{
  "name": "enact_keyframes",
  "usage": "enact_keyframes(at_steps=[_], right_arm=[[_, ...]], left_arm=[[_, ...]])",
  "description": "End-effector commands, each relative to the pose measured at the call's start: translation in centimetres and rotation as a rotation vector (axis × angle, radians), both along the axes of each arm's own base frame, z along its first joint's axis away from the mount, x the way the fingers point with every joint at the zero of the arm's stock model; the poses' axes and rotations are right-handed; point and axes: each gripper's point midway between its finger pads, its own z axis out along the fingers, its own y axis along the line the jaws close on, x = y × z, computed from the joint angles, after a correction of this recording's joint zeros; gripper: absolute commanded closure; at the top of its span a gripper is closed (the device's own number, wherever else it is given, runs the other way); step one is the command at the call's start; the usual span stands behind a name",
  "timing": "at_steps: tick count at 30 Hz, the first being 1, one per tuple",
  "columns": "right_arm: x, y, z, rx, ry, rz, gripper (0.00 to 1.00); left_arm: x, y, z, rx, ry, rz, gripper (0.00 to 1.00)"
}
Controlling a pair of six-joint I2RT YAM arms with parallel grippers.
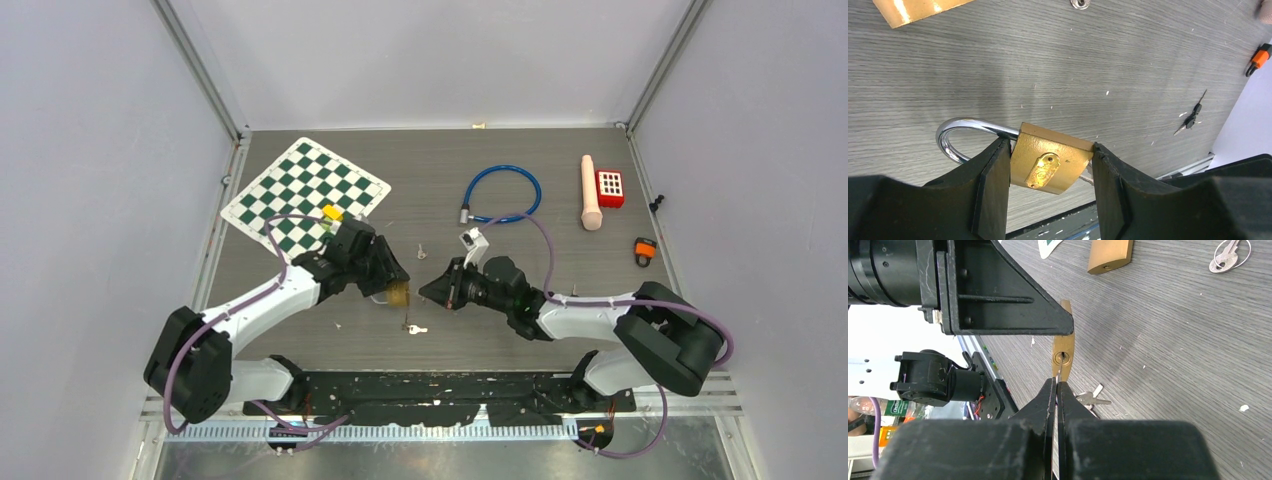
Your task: Unlock with the key
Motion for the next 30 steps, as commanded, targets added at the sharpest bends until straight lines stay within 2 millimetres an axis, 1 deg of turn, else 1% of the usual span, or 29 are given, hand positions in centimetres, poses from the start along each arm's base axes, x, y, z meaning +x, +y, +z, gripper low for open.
enact_keyframes(at_steps=[1, 4, 12, 15, 18, 21, 23, 26, 30], right_arm=[[0.8, 1.1, 2.1, 0.019, -0.034, 0.001, 0.95], [1.0, 1.1, 2.3, 0.009, -0.043, -0.007, 0.95], [0.6, 1.8, 1.5, 0.002, -0.027, 0.016, 0.95], [0.1, 1.9, 1.0, -0.004, -0.021, 0.027, 0.95], [-0.4, 1.4, 0.6, 0.000, -0.017, 0.025, 0.95], [-0.6, 1.0, 0.6, 0.008, -0.032, 0.013, 0.95], [-0.7, 0.8, 0.7, 0.015, -0.045, 0.010, 0.95], [-1.0, 0.8, 0.9, 0.023, -0.060, 0.011, 0.95], [-1.1, 0.8, 1.0, 0.029, -0.071, 0.016, 0.95]], left_arm=[[0.5, -3.8, 4.1, -0.133, -0.106, -0.092, 1.00], [0.3, -4.2, 4.2, -0.137, -0.101, -0.099, 1.00], [0.1, -4.8, 5.3, -0.199, -0.097, -0.078, 1.00], [0.1, -4.4, 5.3, -0.210, -0.088, -0.039, 1.00], [0.3, -3.4, 5.0, -0.223, -0.072, 0.020, 1.00], [0.5, -2.6, 4.7, -0.258, -0.050, 0.090, 1.00], [0.5, -2.3, 4.7, -0.288, -0.041, 0.118, 1.00], [0.5, -2.5, 5.3, -0.331, -0.046, 0.130, 1.00], [0.4, -2.6, 6.3, -0.347, -0.072, 0.112, 1.00]])
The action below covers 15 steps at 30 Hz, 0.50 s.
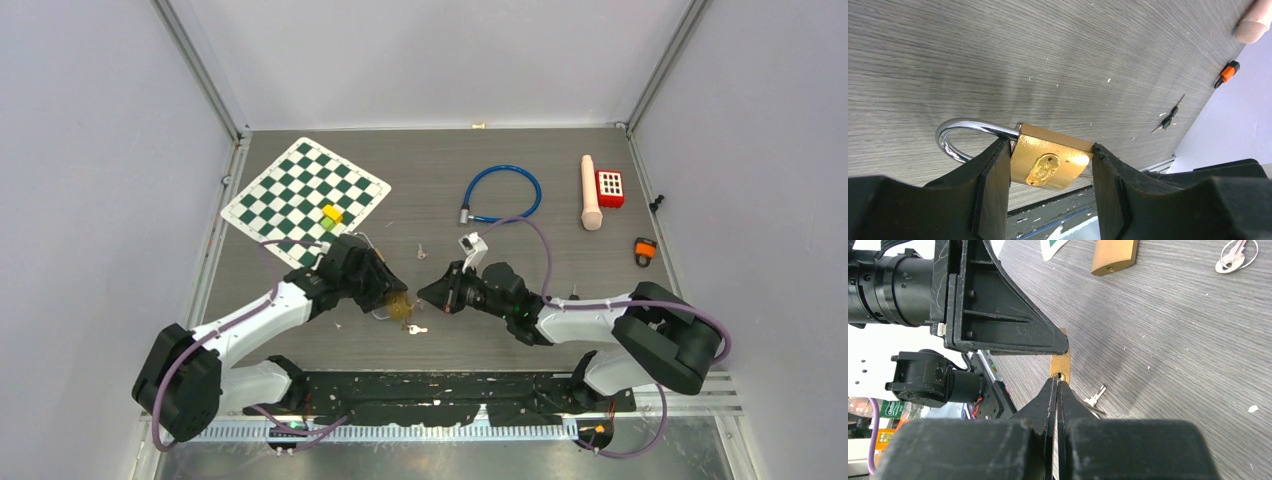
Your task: Unlock with the key
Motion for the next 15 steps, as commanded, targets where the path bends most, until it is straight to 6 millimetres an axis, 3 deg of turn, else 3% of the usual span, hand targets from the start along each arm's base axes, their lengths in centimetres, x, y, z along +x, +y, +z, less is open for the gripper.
enact_keyframes(at_steps=[1, 8, 15], right_arm=[[-0.5, 0.3, 1.3, 0.030, -0.053, 0.020, 0.95], [-0.1, -0.4, 2.7, 0.064, -0.092, -0.025, 0.95], [0.2, -1.7, 4.3, 0.123, -0.150, -0.083, 0.95]], left_arm=[[2.8, -3.1, 7.6, -0.237, -0.191, -0.001, 1.00], [2.6, -2.4, 6.7, -0.201, -0.193, 0.008, 1.00], [2.4, -3.0, 6.5, -0.232, -0.173, -0.002, 1.00]])
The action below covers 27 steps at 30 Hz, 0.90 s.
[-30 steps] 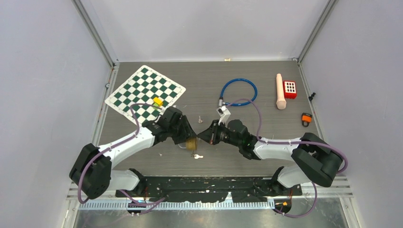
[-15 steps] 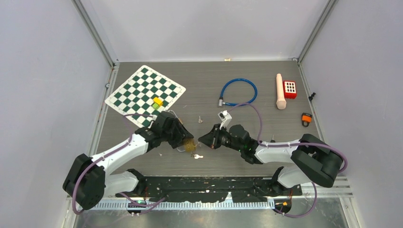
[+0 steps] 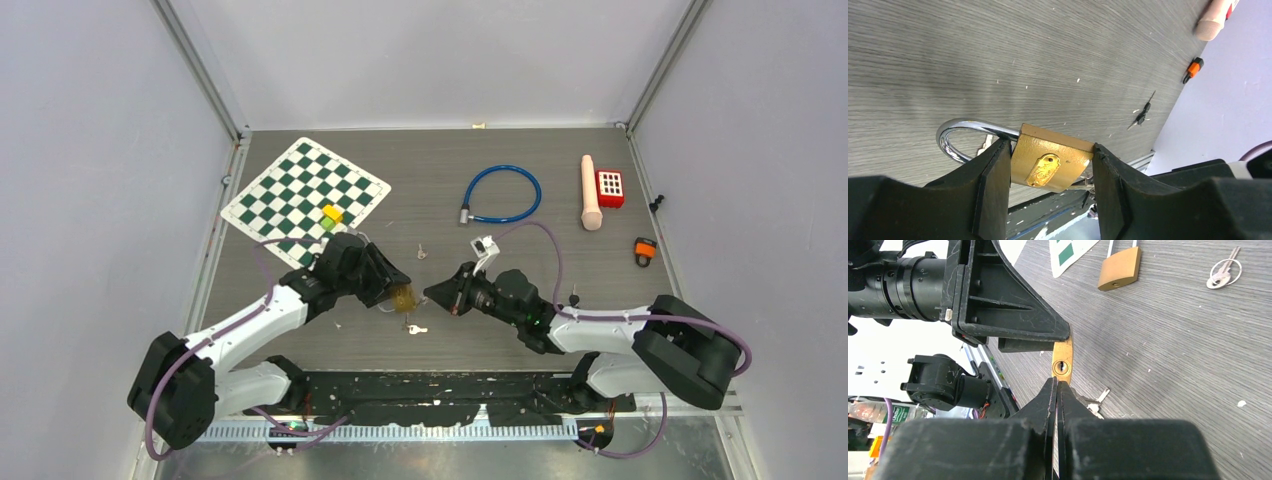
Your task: Unlock with the key
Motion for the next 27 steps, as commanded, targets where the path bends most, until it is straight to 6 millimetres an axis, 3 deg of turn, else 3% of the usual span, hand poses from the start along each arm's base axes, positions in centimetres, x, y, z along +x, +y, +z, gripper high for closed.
enact_keyframes(at_steps=[1, 16, 27], right_arm=[[0.6, -0.6, 2.5, 0.073, -0.091, -0.053, 0.95], [1.7, -2.5, 6.2, 0.197, -0.278, -0.170, 0.95], [1.4, -1.0, 6.3, 0.186, -0.332, -0.115, 0.95]], left_arm=[[1.7, -2.3, 4.4, -0.164, -0.111, -0.011, 1.00], [1.4, -2.5, 4.7, -0.180, -0.106, -0.026, 1.00], [1.4, -2.8, 4.8, -0.189, -0.100, -0.031, 1.00]])
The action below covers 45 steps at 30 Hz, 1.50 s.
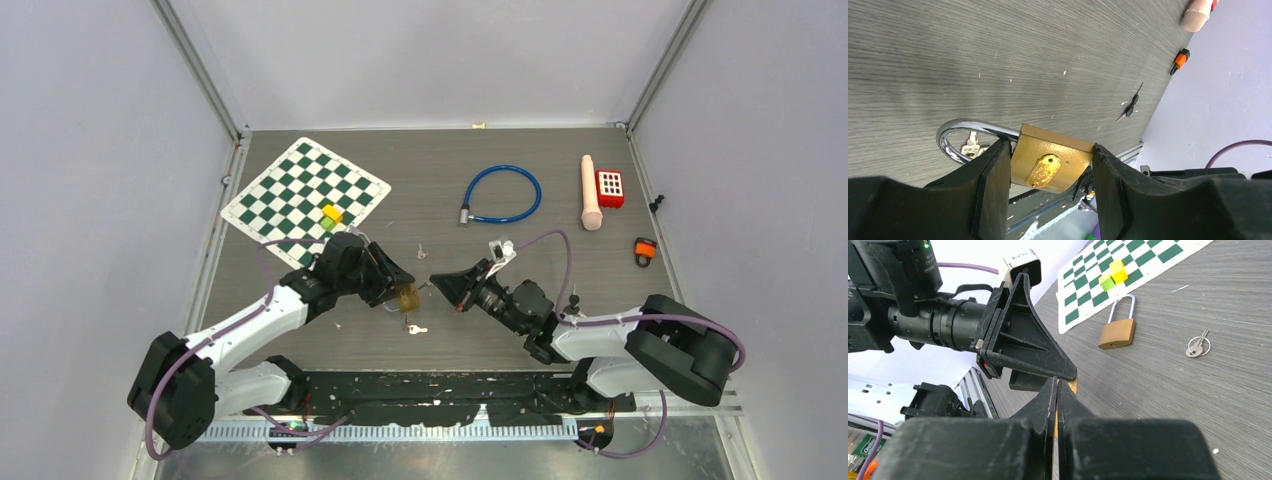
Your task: Unlock with the key
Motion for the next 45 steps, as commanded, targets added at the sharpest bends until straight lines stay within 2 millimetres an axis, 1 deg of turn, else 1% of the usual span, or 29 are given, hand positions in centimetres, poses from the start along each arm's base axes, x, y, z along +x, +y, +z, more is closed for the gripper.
enact_keyframes(at_steps=[1, 4, 5, 6, 8, 13, 20, 26, 32, 45], right_arm=[[0.0, 1.0, 2.3, 0.047, -0.090, 0.020, 0.95], [-0.2, 1.4, 2.1, 0.039, -0.101, 0.038, 0.95], [-0.3, 1.4, 1.7, 0.029, -0.100, 0.040, 0.95], [-0.3, 1.4, 1.9, 0.036, -0.109, 0.041, 0.95], [-0.3, 1.5, 1.6, 0.032, -0.113, 0.043, 0.95], [-0.3, 1.7, 1.4, 0.032, -0.121, 0.049, 0.95], [0.2, 1.3, 0.7, 0.014, -0.109, 0.012, 0.95], [0.3, 1.2, 0.5, 0.009, -0.107, 0.005, 0.95], [-0.1, 1.5, 0.3, 0.010, -0.106, 0.028, 0.95], [-0.8, 1.4, 0.0, 0.005, -0.104, 0.041, 0.95]], left_arm=[[1.4, -1.8, 4.0, -0.125, -0.100, -0.013, 1.00], [1.4, -1.8, 4.2, -0.129, -0.102, -0.012, 1.00], [1.4, -1.7, 4.1, -0.129, -0.099, -0.011, 1.00], [1.3, -1.8, 4.2, -0.129, -0.100, -0.011, 1.00], [1.3, -1.7, 4.1, -0.130, -0.098, -0.011, 1.00], [1.3, -1.8, 4.3, -0.135, -0.099, -0.015, 1.00], [1.3, -1.9, 4.4, -0.141, -0.099, -0.015, 1.00], [1.2, -2.0, 4.4, -0.146, -0.094, -0.016, 1.00], [1.2, -1.9, 4.4, -0.153, -0.091, -0.008, 1.00], [1.4, -1.5, 4.5, -0.177, -0.078, 0.046, 1.00]])
